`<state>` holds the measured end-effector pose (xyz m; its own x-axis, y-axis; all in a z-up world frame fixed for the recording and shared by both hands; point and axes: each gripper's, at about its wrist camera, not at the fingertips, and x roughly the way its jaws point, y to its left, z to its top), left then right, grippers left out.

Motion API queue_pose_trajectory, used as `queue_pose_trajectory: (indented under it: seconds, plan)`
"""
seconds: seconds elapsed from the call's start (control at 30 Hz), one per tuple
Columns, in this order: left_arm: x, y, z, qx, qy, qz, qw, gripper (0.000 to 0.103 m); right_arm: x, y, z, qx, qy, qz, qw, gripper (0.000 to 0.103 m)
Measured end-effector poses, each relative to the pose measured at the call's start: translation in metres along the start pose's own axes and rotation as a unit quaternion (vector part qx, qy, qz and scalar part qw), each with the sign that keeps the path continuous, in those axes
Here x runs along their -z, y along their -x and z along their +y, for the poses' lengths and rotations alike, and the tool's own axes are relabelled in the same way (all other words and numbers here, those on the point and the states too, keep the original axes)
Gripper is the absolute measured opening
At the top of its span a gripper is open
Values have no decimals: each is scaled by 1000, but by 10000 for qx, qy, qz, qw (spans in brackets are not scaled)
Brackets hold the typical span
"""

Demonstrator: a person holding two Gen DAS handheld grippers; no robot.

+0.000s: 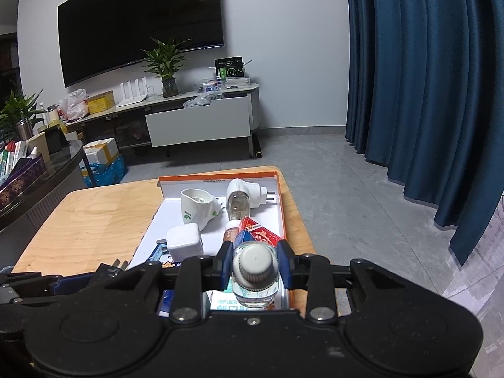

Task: Organize rigid objects
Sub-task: 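Hold the black charger and glass bottle above the box with both tools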

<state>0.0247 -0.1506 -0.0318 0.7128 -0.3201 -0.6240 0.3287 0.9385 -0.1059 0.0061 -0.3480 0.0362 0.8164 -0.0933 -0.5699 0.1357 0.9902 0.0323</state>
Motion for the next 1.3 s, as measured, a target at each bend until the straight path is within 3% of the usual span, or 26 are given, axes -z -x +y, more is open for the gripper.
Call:
queue_pose_trajectory:
  seconds: [1.3]
  plan:
    - [3,-8,-2,-29,18,94,9999,36,-3,-8,9,-169,114,66,9998,38]
